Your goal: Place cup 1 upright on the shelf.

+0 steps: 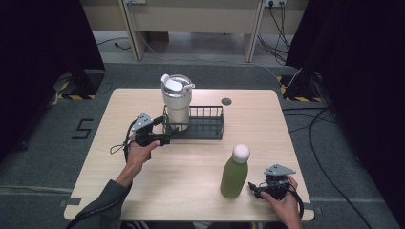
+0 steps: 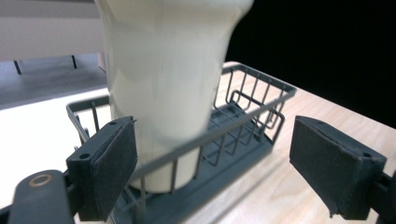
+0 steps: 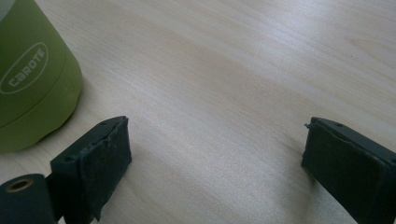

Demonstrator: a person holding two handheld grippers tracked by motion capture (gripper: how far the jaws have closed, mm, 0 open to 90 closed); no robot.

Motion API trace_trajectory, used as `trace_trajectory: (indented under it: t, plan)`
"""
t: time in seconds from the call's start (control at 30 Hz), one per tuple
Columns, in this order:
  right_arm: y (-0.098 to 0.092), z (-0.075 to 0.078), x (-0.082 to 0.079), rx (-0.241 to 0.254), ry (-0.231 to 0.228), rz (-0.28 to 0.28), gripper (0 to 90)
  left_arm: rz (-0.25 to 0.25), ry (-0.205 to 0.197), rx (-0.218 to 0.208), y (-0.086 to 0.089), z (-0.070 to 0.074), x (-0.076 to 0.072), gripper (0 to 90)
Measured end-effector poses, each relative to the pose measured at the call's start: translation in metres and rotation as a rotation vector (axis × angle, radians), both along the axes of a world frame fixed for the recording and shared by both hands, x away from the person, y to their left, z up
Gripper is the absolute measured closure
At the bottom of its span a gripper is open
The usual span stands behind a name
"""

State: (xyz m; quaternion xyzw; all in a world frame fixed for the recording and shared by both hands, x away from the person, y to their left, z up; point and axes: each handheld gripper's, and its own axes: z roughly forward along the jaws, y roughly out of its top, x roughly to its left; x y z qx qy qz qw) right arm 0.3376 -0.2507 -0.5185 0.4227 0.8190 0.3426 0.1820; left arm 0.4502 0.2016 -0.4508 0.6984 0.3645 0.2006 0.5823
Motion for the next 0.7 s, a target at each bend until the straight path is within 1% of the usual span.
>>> trace_trajectory:
  t: [0.17, 0.27, 0.37, 0.43, 0.7]
  plan:
    - [0.0, 0.0, 0.0, 0.0, 0.0, -0.001, 7.9, -0.006, 0.004, 0.033, 0.003, -0.004, -0.011, 14.6]
    - [0.0, 0.0, 0.0, 0.0, 0.0, -0.001, 7.9, -0.01, 0.002, 0.043, 0.006, -0.006, -0.017, 14.6]
    - [0.0, 0.0, 0.0, 0.0, 0.0, -0.001, 7.9, -0.017, 0.002, 0.04, 0.007, -0.007, -0.023, 14.6]
    - [0.0, 0.0, 0.0, 0.0, -0.001, -0.002, 7.8, -0.018, -0.005, 0.047, 0.008, -0.008, -0.027, 14.6]
    - [0.001, 0.0, 0.0, 0.0, 0.001, -0.003, 7.7, -0.03, -0.003, 0.063, 0.012, -0.012, -0.037, 14.6]
